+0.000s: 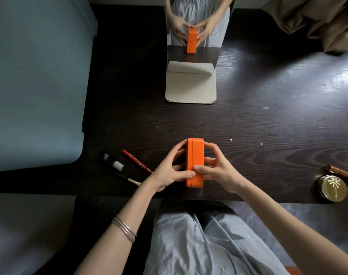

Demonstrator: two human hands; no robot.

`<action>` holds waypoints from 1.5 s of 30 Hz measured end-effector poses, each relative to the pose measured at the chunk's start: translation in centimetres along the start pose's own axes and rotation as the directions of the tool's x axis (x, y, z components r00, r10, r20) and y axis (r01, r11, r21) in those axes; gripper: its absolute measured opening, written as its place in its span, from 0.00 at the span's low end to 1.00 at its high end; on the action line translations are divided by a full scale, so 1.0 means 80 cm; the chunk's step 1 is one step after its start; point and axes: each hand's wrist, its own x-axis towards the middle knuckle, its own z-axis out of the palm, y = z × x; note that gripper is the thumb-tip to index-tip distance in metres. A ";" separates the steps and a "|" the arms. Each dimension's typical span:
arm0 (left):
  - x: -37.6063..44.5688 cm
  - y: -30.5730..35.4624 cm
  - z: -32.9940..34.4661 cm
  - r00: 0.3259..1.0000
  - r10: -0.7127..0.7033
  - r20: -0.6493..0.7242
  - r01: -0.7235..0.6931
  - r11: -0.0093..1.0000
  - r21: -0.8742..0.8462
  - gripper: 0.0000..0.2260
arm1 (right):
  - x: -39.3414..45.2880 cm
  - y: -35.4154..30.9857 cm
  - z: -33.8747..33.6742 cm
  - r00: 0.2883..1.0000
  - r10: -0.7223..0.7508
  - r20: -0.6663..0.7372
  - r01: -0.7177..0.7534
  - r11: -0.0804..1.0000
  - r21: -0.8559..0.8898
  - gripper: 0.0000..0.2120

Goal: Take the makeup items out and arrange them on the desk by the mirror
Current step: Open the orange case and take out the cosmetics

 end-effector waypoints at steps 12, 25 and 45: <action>0.001 -0.008 -0.008 0.999 0.030 0.027 -0.030 0.999 -0.016 0.39 | 0.000 0.003 -0.006 1.000 0.017 0.006 -0.017 1.000 0.023 0.32; -0.005 0.000 -0.002 0.999 -0.049 -0.010 0.048 0.994 -0.097 0.38 | -0.010 -0.002 -0.016 0.998 0.056 0.033 -0.058 0.994 0.089 0.35; -0.010 -0.004 0.038 0.936 0.032 -0.349 0.022 0.989 0.149 0.32 | -0.026 0.008 0.013 0.778 -0.426 -0.462 0.070 0.789 -0.610 0.21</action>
